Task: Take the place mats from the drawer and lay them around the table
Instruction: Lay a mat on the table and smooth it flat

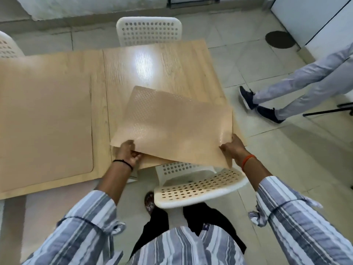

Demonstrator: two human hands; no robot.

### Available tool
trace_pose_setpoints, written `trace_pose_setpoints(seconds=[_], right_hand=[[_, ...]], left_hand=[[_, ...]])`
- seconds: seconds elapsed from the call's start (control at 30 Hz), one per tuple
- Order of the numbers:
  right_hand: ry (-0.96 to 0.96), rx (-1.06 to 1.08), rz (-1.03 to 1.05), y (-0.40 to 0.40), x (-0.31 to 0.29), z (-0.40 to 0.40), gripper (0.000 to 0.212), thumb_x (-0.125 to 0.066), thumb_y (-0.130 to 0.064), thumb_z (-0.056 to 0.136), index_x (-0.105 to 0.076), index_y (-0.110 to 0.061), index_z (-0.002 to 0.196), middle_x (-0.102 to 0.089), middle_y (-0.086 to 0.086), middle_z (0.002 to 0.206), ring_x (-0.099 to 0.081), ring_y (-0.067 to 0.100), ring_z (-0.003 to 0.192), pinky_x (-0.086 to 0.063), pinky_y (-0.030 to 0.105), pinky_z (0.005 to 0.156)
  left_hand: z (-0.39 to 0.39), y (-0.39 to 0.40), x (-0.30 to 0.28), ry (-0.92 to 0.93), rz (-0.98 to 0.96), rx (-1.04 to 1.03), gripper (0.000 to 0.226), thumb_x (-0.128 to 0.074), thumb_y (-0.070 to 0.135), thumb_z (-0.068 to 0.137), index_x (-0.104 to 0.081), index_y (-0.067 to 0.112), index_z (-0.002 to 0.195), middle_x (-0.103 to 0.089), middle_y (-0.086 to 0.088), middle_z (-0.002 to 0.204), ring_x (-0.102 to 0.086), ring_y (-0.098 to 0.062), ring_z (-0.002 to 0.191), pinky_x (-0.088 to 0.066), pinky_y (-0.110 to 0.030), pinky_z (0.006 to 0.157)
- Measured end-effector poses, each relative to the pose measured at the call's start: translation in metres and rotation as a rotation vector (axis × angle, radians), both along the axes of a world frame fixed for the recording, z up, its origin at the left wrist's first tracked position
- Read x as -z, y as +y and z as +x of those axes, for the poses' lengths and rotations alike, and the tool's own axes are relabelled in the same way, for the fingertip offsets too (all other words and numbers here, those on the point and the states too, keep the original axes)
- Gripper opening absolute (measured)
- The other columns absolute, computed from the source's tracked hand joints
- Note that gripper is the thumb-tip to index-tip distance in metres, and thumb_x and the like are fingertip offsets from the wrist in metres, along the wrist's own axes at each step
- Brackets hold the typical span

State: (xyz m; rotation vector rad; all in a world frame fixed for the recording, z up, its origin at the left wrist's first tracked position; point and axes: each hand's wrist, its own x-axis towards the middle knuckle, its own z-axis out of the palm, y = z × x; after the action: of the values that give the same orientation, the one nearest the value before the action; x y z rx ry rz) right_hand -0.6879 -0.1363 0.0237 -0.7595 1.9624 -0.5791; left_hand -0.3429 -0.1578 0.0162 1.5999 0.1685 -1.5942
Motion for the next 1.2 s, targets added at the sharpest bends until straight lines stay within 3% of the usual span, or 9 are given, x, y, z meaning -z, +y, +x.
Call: trace_pose_setpoints(seconds=[0.17, 0.3, 0.43, 0.6, 0.73, 0.83, 0.93, 1.07, 1.2], right_hand=[[0.201, -0.119, -0.012, -0.026, 0.007, -0.041, 0.078, -0.069, -0.003, 0.081, -0.031, -0.014, 0.148, -0.052, 0.016, 0.138, -0.051, 0.036, 0.124, -0.042, 0.037, 0.099], [0.299, -0.230, -0.028, -0.041, 0.016, -0.052, 0.078, -0.068, -0.008, 0.080, -0.033, -0.017, 0.149, -0.039, 0.017, 0.139, -0.044, 0.037, 0.126, -0.039, 0.042, 0.106], [0.403, -0.316, -0.022, -0.050, 0.019, -0.049, 0.072, -0.066, -0.011, 0.079, -0.035, -0.015, 0.144, -0.032, 0.014, 0.138, -0.035, 0.037, 0.127, -0.037, 0.044, 0.105], [0.460, -0.408, -0.020, -0.057, 0.019, -0.047, 0.079, -0.063, -0.009, 0.076, -0.029, -0.014, 0.147, -0.024, 0.006, 0.148, -0.027, 0.034, 0.132, -0.028, 0.045, 0.108], [0.503, -0.544, -0.044, -0.056, 0.020, -0.039, 0.088, -0.056, -0.010, 0.078, -0.014, -0.018, 0.155, -0.007, 0.006, 0.161, -0.011, 0.033, 0.145, -0.016, 0.051, 0.119], [0.614, -0.672, -0.064, -0.047, 0.023, -0.029, 0.085, -0.055, -0.034, 0.088, -0.007, -0.023, 0.157, 0.005, 0.008, 0.165, 0.000, 0.036, 0.150, -0.009, 0.059, 0.119], [0.682, -0.874, -0.130, -0.030, 0.022, -0.017, 0.092, -0.052, -0.059, 0.087, 0.001, -0.030, 0.157, 0.014, 0.006, 0.165, 0.008, 0.035, 0.151, -0.006, 0.063, 0.116], [0.657, -1.190, -0.136, -0.005, 0.027, -0.006, 0.102, -0.056, -0.064, 0.085, 0.014, -0.038, 0.154, 0.031, 0.002, 0.160, 0.024, 0.031, 0.148, 0.004, 0.067, 0.116], [0.680, -1.220, -0.169, -0.001, 0.034, -0.017, 0.090, -0.057, -0.049, 0.092, 0.007, -0.041, 0.155, 0.022, 0.001, 0.163, 0.016, 0.032, 0.150, -0.001, 0.067, 0.116]], left_hand=[[0.031, -0.017, 0.000, -0.311, 0.018, -0.035, 0.028, -0.054, 0.004, 0.093, -0.060, -0.001, 0.120, -0.066, -0.013, 0.110, -0.064, -0.019, 0.078, -0.055, -0.032, 0.065], [0.024, -0.004, 0.011, -0.751, -0.029, 0.262, 0.023, -0.066, 0.004, 0.084, -0.071, 0.010, 0.105, -0.070, -0.014, 0.111, -0.063, -0.021, 0.087, -0.052, -0.032, 0.086], [0.003, 0.011, 0.005, -1.050, -0.070, 0.426, 0.024, -0.071, 0.015, 0.082, -0.071, 0.009, 0.105, -0.070, -0.011, 0.101, -0.064, -0.023, 0.095, -0.047, -0.027, 0.085], [-0.005, 0.030, 0.009, -1.238, -0.076, 0.558, 0.024, -0.069, 0.017, 0.083, -0.066, 0.007, 0.105, -0.065, -0.016, 0.104, -0.062, -0.032, 0.096, -0.046, -0.033, 0.078], [-0.016, 0.030, 0.006, -1.389, -0.064, 0.791, 0.053, -0.073, 0.019, 0.080, -0.054, 0.005, 0.128, -0.047, -0.019, 0.133, -0.047, -0.036, 0.120, -0.045, -0.046, 0.093], [-0.038, 0.028, 0.005, -1.468, -0.270, 1.097, 0.085, -0.080, 0.034, 0.074, -0.039, 0.009, 0.145, -0.031, -0.016, 0.153, -0.030, -0.035, 0.140, -0.035, -0.048, 0.110], [-0.068, 0.029, 0.010, -1.440, -0.428, 1.526, 0.108, -0.075, 0.057, 0.071, -0.015, 0.027, 0.155, -0.001, -0.004, 0.164, -0.003, -0.028, 0.150, -0.017, -0.051, 0.119], [-0.098, 0.030, 0.021, -1.445, -0.389, 1.727, 0.102, -0.065, 0.060, 0.078, 0.000, 0.040, 0.153, 0.015, 0.003, 0.162, 0.010, -0.026, 0.150, -0.009, -0.058, 0.118], [-0.107, 0.028, 0.021, -1.461, -0.310, 1.700, 0.095, -0.063, 0.057, 0.082, -0.003, 0.040, 0.153, 0.013, 0.003, 0.163, 0.007, -0.028, 0.150, -0.014, -0.061, 0.116]])
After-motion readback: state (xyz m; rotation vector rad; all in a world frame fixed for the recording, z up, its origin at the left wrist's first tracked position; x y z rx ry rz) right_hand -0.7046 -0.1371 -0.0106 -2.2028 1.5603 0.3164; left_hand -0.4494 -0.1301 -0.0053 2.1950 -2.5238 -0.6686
